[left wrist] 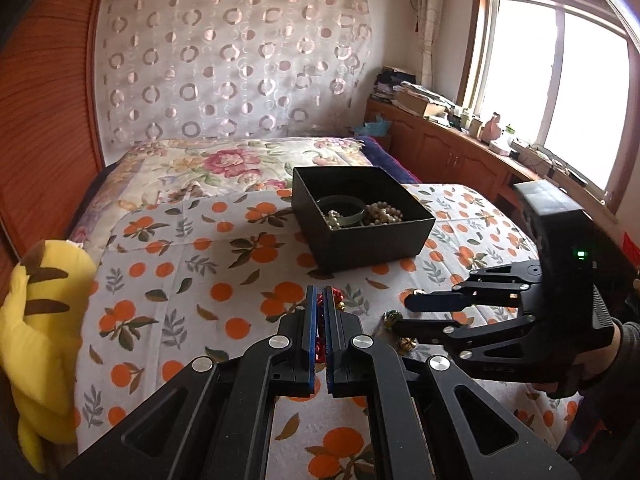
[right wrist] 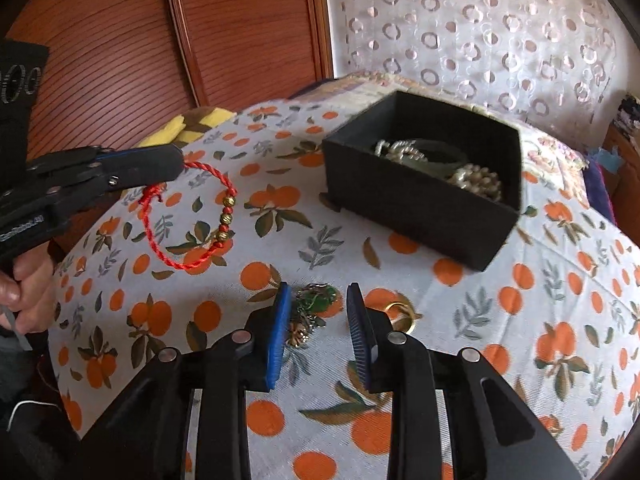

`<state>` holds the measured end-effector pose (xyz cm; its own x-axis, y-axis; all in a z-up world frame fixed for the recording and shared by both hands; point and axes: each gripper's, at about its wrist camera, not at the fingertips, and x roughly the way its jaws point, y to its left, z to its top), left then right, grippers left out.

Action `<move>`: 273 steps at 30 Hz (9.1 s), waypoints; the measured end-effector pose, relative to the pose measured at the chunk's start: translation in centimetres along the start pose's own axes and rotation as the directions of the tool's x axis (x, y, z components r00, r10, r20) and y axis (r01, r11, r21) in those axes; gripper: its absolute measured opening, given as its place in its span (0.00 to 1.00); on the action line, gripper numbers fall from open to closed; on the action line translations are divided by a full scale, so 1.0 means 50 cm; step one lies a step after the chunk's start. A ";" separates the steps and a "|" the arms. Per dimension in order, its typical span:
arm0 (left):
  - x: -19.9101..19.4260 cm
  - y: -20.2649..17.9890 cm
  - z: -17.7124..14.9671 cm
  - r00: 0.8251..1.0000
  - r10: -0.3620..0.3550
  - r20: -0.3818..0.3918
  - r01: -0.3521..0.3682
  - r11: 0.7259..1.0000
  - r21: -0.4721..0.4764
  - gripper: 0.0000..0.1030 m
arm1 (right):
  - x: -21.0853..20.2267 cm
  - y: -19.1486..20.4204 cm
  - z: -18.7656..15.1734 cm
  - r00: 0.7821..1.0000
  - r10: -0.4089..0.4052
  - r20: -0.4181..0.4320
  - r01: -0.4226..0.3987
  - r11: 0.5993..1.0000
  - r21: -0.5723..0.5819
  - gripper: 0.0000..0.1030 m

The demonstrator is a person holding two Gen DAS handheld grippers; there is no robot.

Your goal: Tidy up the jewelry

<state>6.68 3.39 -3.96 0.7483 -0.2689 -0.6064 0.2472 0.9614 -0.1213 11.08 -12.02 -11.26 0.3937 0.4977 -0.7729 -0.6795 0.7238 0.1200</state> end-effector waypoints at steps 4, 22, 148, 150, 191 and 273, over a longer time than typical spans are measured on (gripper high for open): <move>0.000 0.004 -0.007 1.000 0.002 -0.003 -0.002 1.000 -0.004 0.02 | 0.013 0.012 0.005 0.999 -0.028 -0.019 0.028 0.999 -0.020 0.30; 0.007 -0.006 -0.010 1.000 -0.003 -0.003 0.003 1.000 0.002 0.02 | -0.036 -0.007 0.037 0.997 -0.023 0.068 0.025 0.999 -0.022 0.04; 0.088 -0.066 -0.044 0.993 -0.008 -0.116 0.015 0.998 0.056 0.32 | -0.022 -0.052 -0.023 0.994 -0.108 -0.017 0.107 0.991 -0.078 0.12; 0.089 -0.070 -0.046 0.993 -0.010 -0.119 0.017 0.998 0.058 0.35 | -0.022 -0.053 -0.024 0.994 -0.109 -0.015 0.108 0.991 -0.074 0.12; 0.144 -0.159 -0.060 0.974 -0.036 -0.223 0.079 0.979 0.188 0.15 | -0.070 -0.095 -0.055 0.993 -0.108 0.039 0.109 0.994 -0.010 0.12; -0.039 -0.123 0.015 0.975 0.213 0.070 -0.213 0.977 -0.002 0.92 | -0.300 -0.076 -0.079 0.861 -0.343 0.376 0.244 0.926 0.287 0.97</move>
<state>4.18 -2.05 -1.42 0.8248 -0.0614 -0.5620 0.0808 0.9967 0.0097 5.32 -24.13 -2.60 0.8047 0.3595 -0.4725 -0.3558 0.9291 0.1010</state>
